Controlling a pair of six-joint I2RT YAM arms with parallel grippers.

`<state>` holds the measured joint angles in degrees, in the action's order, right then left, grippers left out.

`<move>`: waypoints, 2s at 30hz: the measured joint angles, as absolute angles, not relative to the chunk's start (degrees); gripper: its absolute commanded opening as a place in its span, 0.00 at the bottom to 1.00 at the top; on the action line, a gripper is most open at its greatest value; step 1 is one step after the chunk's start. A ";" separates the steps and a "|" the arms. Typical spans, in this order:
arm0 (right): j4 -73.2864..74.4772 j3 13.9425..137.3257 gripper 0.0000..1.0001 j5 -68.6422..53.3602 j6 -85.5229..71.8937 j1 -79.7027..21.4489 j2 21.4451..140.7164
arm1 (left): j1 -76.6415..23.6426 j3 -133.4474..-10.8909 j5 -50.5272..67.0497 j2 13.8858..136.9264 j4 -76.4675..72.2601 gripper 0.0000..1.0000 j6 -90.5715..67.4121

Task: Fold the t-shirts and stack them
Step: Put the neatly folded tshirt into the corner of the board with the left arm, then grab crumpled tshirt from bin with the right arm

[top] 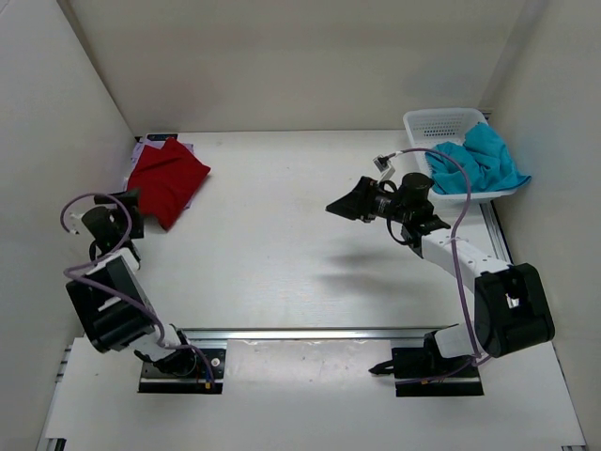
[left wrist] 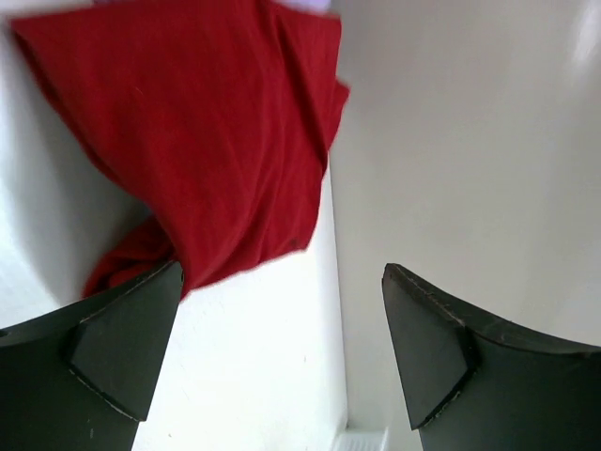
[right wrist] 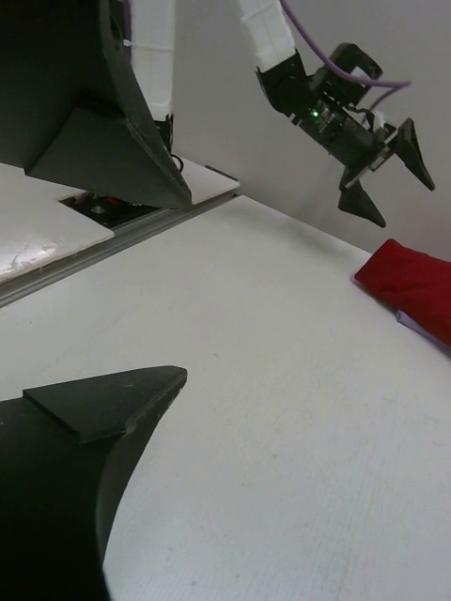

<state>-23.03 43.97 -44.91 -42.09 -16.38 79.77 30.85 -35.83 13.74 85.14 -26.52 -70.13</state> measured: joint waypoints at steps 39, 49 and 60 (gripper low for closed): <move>28.18 108.05 0.52 15.38 -2.28 9.45 124.66 | -40.07 -17.28 17.32 67.22 -20.49 0.98 -43.13; 28.34 105.01 0.36 22.63 -2.72 9.45 126.02 | -34.79 -16.75 18.83 64.27 -21.61 0.98 -43.18; 28.14 104.84 0.00 20.47 -3.79 9.80 125.29 | -33.28 -15.57 19.81 64.03 -22.28 0.99 -44.27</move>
<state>28.14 104.84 20.47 -3.79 9.80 125.29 -33.28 -15.57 19.81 64.03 -22.28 -44.27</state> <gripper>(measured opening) 0.008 0.980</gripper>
